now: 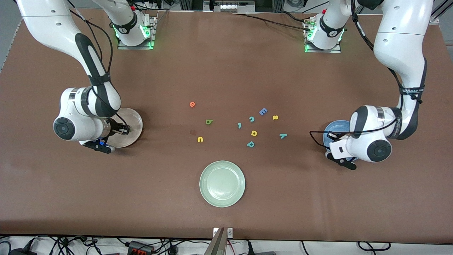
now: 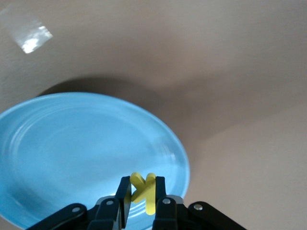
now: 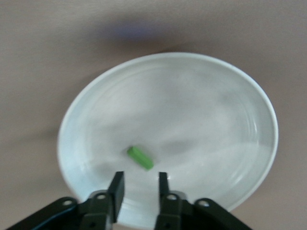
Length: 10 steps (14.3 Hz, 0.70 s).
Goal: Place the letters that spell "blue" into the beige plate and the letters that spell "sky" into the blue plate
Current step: 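Place green l on white plate while the left gripper places k on blue, then grasp orange e with the right gripper while the left gripper grasps blue y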
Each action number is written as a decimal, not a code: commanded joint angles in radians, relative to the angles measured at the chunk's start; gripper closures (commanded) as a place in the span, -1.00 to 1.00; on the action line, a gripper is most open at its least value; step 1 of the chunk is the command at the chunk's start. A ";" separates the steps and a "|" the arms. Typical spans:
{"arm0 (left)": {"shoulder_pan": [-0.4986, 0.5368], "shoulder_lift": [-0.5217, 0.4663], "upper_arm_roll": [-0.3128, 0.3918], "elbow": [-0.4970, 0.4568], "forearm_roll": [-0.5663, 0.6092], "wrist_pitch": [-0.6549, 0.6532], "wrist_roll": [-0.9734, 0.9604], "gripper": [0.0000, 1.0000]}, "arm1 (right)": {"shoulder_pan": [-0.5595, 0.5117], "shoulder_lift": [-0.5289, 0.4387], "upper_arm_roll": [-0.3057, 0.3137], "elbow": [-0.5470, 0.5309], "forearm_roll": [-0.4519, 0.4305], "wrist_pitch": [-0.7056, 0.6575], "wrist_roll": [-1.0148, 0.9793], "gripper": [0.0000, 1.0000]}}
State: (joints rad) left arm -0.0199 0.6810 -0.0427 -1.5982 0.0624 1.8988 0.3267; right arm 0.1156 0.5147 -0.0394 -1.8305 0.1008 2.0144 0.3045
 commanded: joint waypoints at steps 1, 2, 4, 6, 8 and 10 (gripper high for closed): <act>0.009 -0.024 -0.009 -0.046 0.025 0.031 -0.009 0.40 | 0.048 -0.116 0.035 -0.022 0.011 -0.069 0.022 -1.00; 0.006 -0.024 -0.009 -0.046 0.025 0.031 -0.009 -0.18 | 0.080 -0.142 0.038 -0.048 0.013 -0.062 0.043 -1.00; 0.006 -0.026 -0.013 -0.043 0.023 0.026 -0.008 -1.00 | 0.168 -0.171 0.038 -0.094 0.011 -0.027 0.041 -1.00; 0.005 -0.029 -0.022 -0.043 0.022 0.022 -0.032 -1.00 | 0.255 -0.183 0.042 -0.151 0.040 0.067 0.074 -1.00; 0.003 -0.032 -0.045 -0.043 0.013 0.022 -0.092 -1.00 | 0.321 -0.185 0.042 -0.217 0.065 0.177 0.159 -1.00; 0.001 -0.032 -0.092 -0.032 0.008 0.023 -0.208 -1.00 | 0.392 -0.182 0.044 -0.280 0.066 0.271 0.168 -1.00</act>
State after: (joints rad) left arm -0.0157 0.6756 -0.0932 -1.6157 0.0624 1.9159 0.2194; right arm 0.4582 0.3579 0.0124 -2.0297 0.1508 2.2039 0.4581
